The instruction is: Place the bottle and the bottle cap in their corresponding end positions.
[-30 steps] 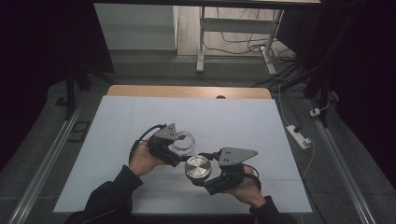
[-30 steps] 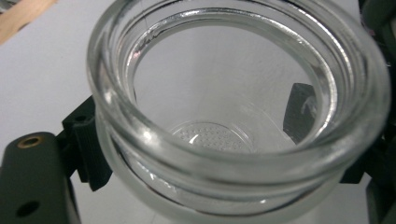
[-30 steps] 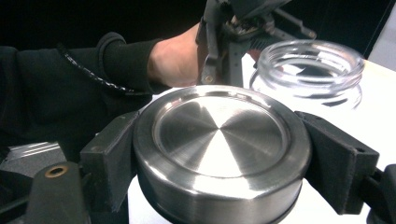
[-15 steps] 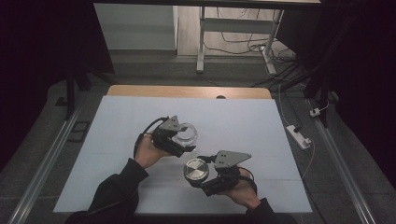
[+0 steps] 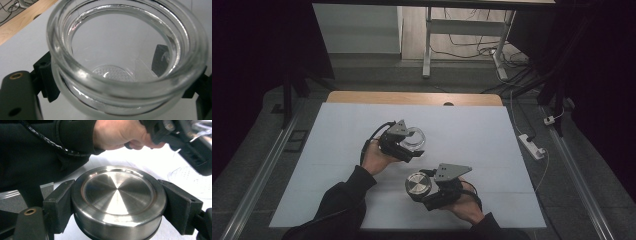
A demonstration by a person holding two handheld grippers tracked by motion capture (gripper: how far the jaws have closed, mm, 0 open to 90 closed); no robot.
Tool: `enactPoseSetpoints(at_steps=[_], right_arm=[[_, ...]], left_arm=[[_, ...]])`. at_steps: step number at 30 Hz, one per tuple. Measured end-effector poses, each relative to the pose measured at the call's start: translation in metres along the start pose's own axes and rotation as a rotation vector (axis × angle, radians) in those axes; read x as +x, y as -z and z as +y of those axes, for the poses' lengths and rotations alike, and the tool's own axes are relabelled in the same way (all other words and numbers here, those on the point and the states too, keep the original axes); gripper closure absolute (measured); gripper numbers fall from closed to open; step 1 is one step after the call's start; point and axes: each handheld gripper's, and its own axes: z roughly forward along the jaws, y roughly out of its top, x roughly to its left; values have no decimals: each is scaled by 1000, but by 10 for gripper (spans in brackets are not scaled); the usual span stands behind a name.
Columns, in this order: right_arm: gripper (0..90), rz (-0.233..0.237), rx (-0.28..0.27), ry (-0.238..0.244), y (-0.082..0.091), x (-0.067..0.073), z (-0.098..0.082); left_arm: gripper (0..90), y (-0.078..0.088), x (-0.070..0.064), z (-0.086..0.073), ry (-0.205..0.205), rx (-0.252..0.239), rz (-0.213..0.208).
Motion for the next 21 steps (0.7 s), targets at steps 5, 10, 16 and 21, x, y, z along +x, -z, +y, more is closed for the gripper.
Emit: enactPoseSetpoints(at_steps=[5, 10, 16, 21], right_arm=[[184, -4, 22, -5, -9, -1, -5], [184, -6, 41, -14, -18, -4, -11], [184, -13, 81, -15, -31, -7, -17], [184, -22, 112, -13, -41, -9, -22]], left_arm=[[152, -5, 4, -2, 10, 0, 12], [152, -12, 11, -5, 21, 6, 34], [152, -22, 20, -9, 34, 13, 57], [152, -28, 26, -11, 44, 15, 73]])
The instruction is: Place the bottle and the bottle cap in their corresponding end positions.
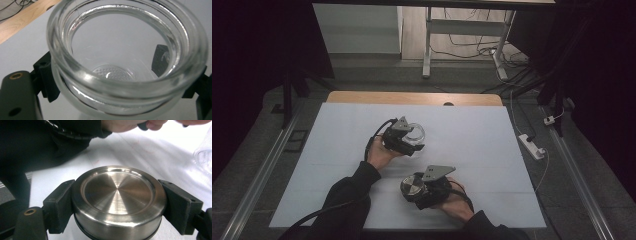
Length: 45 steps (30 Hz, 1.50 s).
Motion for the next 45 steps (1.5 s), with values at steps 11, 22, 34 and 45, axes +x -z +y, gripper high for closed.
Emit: enactPoseSetpoints(at_steps=[11, 22, 34, 45], right_arm=[[183, -34, 89, 0, -14, -7, -8], [179, -57, 174, 44, -22, -5, -9], [168, -60, 191, 52, -23, -5, -9], [94, -58, 139, 13, -15, -4, -3]], left_arm=[[152, -13, 8, -7, 12, 29, 36], [151, -17, 10, -13, 33, 21, 31], [131, -19, 13, -17, 61, 24, 32], [50, -6, 11, -19, 77, 55, 25]])
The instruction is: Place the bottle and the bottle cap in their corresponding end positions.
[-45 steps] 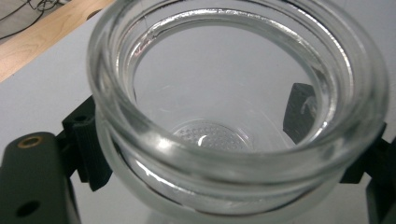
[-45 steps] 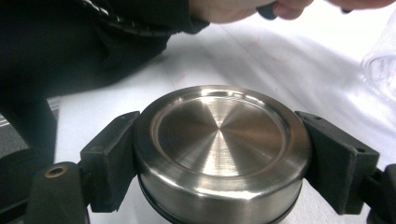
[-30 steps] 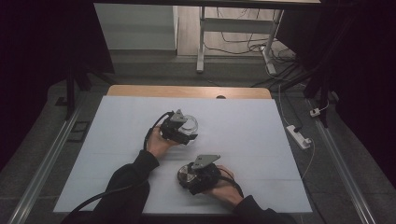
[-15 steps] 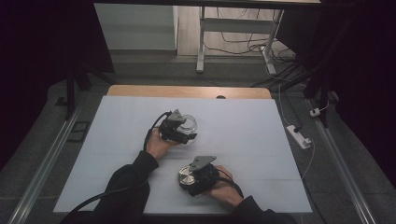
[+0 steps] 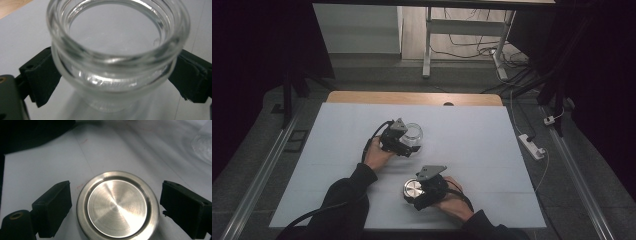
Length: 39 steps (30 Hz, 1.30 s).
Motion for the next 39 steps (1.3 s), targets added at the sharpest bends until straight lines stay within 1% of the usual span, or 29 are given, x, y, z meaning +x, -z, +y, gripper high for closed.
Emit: enactPoseSetpoints(at_steps=[1, 4, 9, 11, 13, 17, 22, 29, 34, 39], right_arm=[[89, -1, -6, 0, 2, 0, 1], [81, 4, -24, -12, 7, 0, 3], [75, 2, -42, -17, 16, 0, 4], [72, 1, -50, -23, 19, 0, 4], [71, -3, -59, -27, 23, 0, 4], [69, -12, -74, -30, 30, -1, 4], [68, -23, -88, -44, 38, -4, 3], [67, -35, -102, -64, 48, -9, 1], [31, -33, -101, -76, 53, -13, -2], [0, -35, -107, -96, 59, -16, -4]], left_arm=[[45, 2, 0, 0, 2, 2, -4], [37, 9, -1, -2, 10, 1, 3], [26, 23, -4, -4, 38, -9, -18], [22, 30, -7, -5, 40, -14, -18], [22, 36, -9, -7, 50, -20, -30], [15, 47, -17, -11, 56, -35, -55], [3, 60, -29, -16, 44, -42, -73], [0, 79, -45, -29, 48, -58, -104], [0, 91, -52, -39, 66, -68, -117], [0, 102, -59, -49, 88, -78, -144]])
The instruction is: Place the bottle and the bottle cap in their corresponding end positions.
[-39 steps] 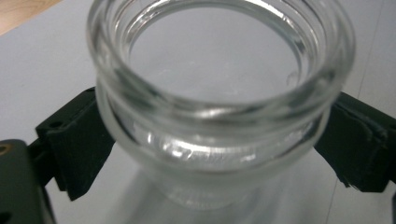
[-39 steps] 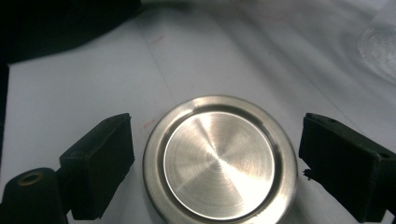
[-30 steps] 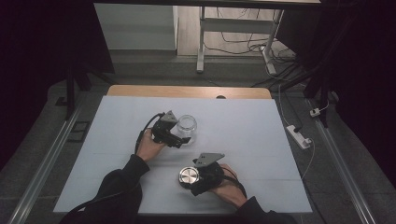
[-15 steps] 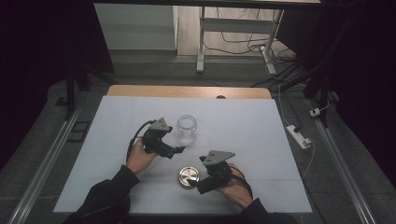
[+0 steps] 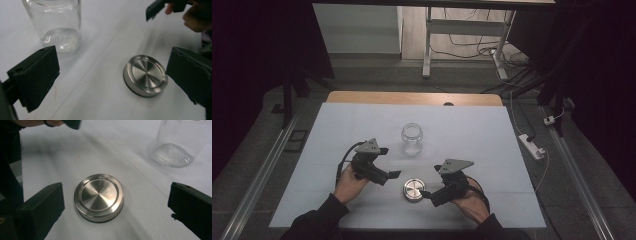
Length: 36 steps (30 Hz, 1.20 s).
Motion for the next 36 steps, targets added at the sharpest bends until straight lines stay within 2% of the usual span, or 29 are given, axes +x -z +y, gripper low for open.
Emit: enactPoseSetpoints(at_steps=[4, 9, 13, 22, 31, 36], right_arm=[[0, -26, -4, -5, 6, -2, 0], [0, -63, -14, -5, 18, -3, -1], [0, -95, -28, -7, 28, -2, -3], [0, -162, -12, -17, 50, -4, -17], [0, -214, -27, -69, 74, -8, -32], [0, -247, -19, -81, 85, -9, -41]], left_arm=[[0, 12, -5, -7, 6, -12, -8], [0, 30, -12, -18, 24, -30, 4], [0, 44, -15, -30, 37, -35, 28], [0, 66, -20, -53, 77, -18, 72], [0, 86, -25, -73, 117, -28, 103], [0, 99, -28, -86, 142, -39, 138]])
